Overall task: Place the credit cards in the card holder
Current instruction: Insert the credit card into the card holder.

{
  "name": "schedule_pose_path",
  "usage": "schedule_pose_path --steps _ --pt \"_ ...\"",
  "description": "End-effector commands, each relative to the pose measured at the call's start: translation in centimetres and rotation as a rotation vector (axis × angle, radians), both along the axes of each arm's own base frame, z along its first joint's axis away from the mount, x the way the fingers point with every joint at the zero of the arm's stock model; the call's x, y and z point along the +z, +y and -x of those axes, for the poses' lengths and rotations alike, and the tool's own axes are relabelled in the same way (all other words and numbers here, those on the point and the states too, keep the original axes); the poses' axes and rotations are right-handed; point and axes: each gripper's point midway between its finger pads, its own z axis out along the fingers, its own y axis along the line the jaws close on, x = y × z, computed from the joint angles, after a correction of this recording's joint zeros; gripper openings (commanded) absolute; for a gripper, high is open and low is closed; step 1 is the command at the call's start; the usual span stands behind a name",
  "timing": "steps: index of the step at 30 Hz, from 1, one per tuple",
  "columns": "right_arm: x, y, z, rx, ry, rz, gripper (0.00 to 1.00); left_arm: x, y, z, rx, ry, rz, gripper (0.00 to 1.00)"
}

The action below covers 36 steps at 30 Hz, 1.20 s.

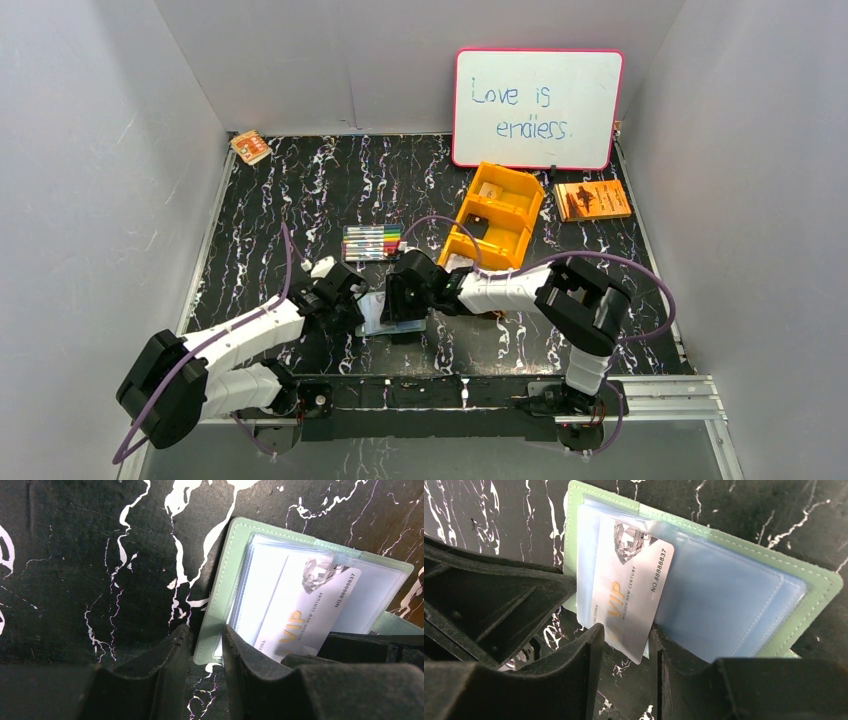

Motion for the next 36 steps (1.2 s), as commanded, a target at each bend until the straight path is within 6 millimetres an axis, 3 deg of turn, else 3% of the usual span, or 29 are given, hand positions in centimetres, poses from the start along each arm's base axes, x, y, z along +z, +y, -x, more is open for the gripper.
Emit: schedule_pose_path --steps 1,7,13,22,31,36 --pt "-0.5 0.5 0.5 0.065 -0.052 0.068 0.48 -1.6 0.6 1.8 -0.026 0.087 -0.029 0.29" --pt "-0.2 1.1 0.9 0.101 -0.072 0.078 0.53 -1.5 0.5 1.6 -0.029 0.079 -0.025 0.29" --pt "0.9 0.2 0.0 0.046 -0.115 0.103 0.60 -0.9 1.2 1.5 -0.018 0.060 -0.050 0.29" --pt "2.3 -0.4 -0.7 0.010 -0.143 0.116 0.61 2.1 2.3 0.8 0.013 -0.015 -0.077 0.31" --pt "4.6 -0.5 -2.1 -0.037 -0.177 0.072 0.56 2.0 2.9 0.1 0.051 -0.026 -0.110 0.33" --pt "4.7 -1.4 -3.4 -0.072 -0.163 0.080 0.44 1.3 2.5 -0.2 0.058 -0.012 -0.101 0.33"
